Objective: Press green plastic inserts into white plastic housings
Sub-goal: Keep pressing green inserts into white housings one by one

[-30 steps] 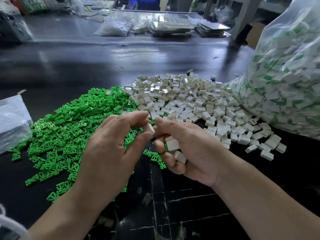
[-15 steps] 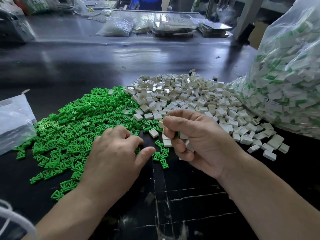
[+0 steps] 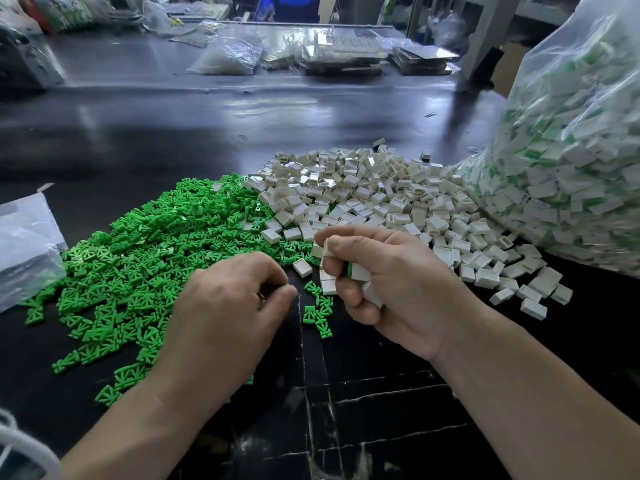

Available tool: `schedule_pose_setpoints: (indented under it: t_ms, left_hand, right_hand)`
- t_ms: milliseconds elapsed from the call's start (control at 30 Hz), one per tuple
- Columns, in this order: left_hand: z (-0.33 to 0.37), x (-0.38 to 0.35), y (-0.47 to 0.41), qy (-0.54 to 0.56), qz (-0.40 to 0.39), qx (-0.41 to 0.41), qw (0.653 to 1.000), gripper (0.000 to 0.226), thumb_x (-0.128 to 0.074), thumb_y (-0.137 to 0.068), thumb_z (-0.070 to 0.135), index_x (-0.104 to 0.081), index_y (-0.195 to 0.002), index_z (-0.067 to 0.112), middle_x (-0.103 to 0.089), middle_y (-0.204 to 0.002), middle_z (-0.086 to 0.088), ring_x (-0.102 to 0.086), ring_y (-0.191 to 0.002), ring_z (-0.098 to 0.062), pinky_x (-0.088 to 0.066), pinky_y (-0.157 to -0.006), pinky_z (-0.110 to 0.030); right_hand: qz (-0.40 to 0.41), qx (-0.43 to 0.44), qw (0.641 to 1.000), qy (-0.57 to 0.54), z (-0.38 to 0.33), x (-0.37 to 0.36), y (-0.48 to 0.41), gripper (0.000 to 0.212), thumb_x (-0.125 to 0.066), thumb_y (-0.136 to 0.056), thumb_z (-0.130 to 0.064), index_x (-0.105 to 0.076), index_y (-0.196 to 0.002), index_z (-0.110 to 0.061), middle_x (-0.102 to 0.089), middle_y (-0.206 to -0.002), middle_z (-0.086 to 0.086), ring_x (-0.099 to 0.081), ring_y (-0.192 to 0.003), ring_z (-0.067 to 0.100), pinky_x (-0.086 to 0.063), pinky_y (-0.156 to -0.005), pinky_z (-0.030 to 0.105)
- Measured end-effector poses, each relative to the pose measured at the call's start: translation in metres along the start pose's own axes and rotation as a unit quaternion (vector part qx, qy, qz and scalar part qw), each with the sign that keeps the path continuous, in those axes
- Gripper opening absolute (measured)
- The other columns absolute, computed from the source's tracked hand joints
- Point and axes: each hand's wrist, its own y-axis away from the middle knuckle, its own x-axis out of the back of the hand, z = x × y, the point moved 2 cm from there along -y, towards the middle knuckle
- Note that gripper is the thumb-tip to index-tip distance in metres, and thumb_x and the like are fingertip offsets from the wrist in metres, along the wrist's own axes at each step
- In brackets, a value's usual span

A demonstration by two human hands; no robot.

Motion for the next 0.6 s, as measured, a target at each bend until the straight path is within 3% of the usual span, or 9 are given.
schedule_pose_setpoints:
  t_ms: [67, 100, 200, 267, 367, 600]
  left_hand:
    - [-0.0046, 0.0083, 0.0002, 0.127, 0.029, 0.067, 0.989, 0.013, -0.068, -0.079, 0.046, -0.064, -0.080, 0.034, -0.066, -0.069, 0.011, -0.062, -0.069, -0.001, -0.047, -0.051, -0.015]
    - [-0.0073, 0.0098, 0.0004, 0.203, 0.034, 0.098, 0.974, 0.013, -0.070, -0.078, 0.045, -0.066, -0.082, 0.033, -0.069, -0.072, 0.011, -0.064, -0.068, -0.002, -0.048, -0.052, -0.011]
    - [-0.0095, 0.0090, 0.0009, 0.417, -0.008, 0.146, 0.897, 0.024, -0.081, -0.068, 0.041, -0.070, -0.085, 0.027, -0.074, -0.080, -0.003, -0.069, -0.068, -0.014, -0.051, -0.059, -0.024]
    - [-0.0090, 0.0058, 0.0007, 0.495, -0.028, 0.158, 0.854, 0.019, -0.077, -0.069, 0.037, -0.071, -0.082, 0.025, -0.074, -0.083, -0.010, -0.069, -0.069, -0.019, -0.051, -0.058, -0.028]
    - [-0.0085, 0.0030, 0.0008, 0.537, -0.030, 0.170, 0.826, 0.004, -0.070, -0.077, 0.028, -0.072, -0.079, 0.026, -0.073, -0.083, -0.012, -0.067, -0.066, -0.019, -0.052, -0.052, -0.024]
    - [-0.0060, 0.0021, 0.0023, 0.547, -0.033, 0.171, 0.819, 0.006, -0.066, -0.079, 0.027, -0.072, -0.079, 0.025, -0.072, -0.081, -0.013, -0.066, -0.064, -0.019, -0.050, -0.051, -0.024]
  right_hand:
    - [-0.002, 0.005, 1.000, 0.017, 0.0016, 0.0005, -0.0008, 0.009, -0.063, -0.096, -0.011, -0.068, -0.103, -0.007, -0.062, -0.073, 0.004, -0.045, -0.047, 0.011, -0.031, -0.035, 0.019]
    - [-0.007, 0.009, 0.999, 0.031, 0.0027, 0.0002, -0.0009, 0.006, -0.065, -0.095, -0.011, -0.068, -0.100, -0.008, -0.063, -0.073, 0.004, -0.046, -0.046, 0.010, -0.032, -0.035, 0.019]
    - [-0.039, 0.019, 0.996, 0.072, 0.0065, -0.0026, -0.0013, 0.005, -0.068, -0.094, -0.014, -0.069, -0.089, -0.013, -0.064, -0.072, 0.003, -0.045, -0.044, 0.009, -0.032, -0.034, 0.018]
    - [-0.063, 0.021, 0.994, 0.092, 0.0078, -0.0047, -0.0008, 0.013, -0.071, -0.093, -0.018, -0.070, -0.080, -0.020, -0.061, -0.069, 0.002, -0.045, -0.043, 0.009, -0.032, -0.033, 0.017]
    - [-0.076, 0.029, 0.990, 0.112, 0.0072, -0.0056, 0.0008, 0.013, -0.074, -0.091, -0.023, -0.071, -0.078, -0.023, -0.059, -0.067, 0.001, -0.045, -0.043, 0.009, -0.033, -0.034, 0.018]
    - [-0.084, 0.074, 0.984, 0.141, 0.0059, -0.0084, 0.0040, 0.012, -0.069, -0.094, -0.026, -0.070, -0.084, -0.020, -0.060, -0.068, 0.001, -0.047, -0.045, 0.010, -0.034, -0.034, 0.019]
